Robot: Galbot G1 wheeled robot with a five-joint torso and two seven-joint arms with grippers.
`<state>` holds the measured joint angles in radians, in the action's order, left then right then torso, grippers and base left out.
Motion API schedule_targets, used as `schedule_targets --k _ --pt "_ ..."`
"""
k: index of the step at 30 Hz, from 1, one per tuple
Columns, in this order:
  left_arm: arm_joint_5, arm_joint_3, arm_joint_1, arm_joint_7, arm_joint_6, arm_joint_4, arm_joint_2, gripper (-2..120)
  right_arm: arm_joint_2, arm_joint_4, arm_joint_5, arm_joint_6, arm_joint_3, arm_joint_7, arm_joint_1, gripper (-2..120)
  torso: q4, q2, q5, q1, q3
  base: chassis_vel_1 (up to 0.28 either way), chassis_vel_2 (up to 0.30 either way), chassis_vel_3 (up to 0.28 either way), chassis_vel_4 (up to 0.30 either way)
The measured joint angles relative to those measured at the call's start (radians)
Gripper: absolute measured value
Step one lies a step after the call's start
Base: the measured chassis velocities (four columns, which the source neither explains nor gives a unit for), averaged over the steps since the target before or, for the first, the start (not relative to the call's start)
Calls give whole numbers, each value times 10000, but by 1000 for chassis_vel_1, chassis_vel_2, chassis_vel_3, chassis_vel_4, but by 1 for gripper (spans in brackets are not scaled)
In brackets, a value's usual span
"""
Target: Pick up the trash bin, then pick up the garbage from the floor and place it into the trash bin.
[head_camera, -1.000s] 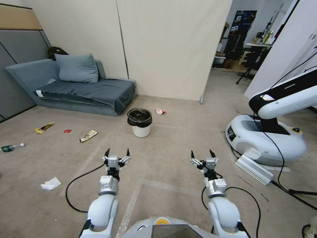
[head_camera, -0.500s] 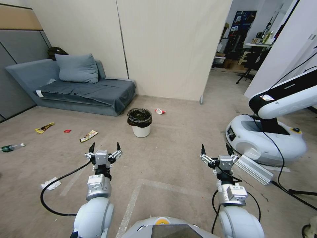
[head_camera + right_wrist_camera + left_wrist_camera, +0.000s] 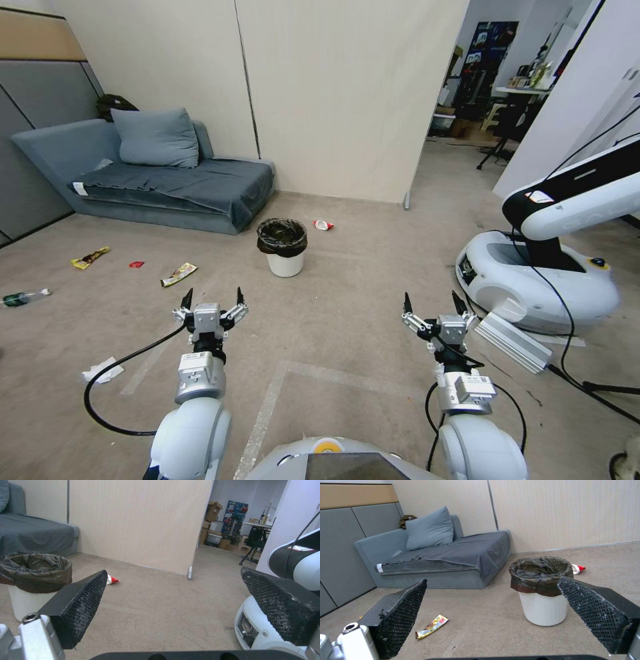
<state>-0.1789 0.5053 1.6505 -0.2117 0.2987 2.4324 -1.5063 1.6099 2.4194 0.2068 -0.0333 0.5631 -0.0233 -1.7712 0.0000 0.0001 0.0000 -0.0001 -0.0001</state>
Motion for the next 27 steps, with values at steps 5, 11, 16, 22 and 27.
schedule_targets --k 5,11,16,22,27 --pt "0 13 4 4 -17 -5 19 100 -1 0 1 16 0 10 -3 100 0 0 -1 0 0 0 0 0 0" --pt "-74 27 23 18 -42 -7 28 100 -4 -49 2 115 -3 70 -7 100 1 0 -1 0 0 -44 50 52 -52" --pt "-85 25 31 28 -51 -5 26 100 -10 -154 3 330 -11 158 -8 100 -1 0 -1 -1 0 -174 144 162 -169" --pt "-87 12 15 33 -63 -13 15 100 -15 -163 3 343 -20 170 -7 100 3 -1 3 2 2 -238 235 243 -229" --pt "-87 3 0 35 -66 -40 15 100 -17 -166 3 348 -15 175 -8 100 -2 -1 -1 2 2 -249 226 244 -233"
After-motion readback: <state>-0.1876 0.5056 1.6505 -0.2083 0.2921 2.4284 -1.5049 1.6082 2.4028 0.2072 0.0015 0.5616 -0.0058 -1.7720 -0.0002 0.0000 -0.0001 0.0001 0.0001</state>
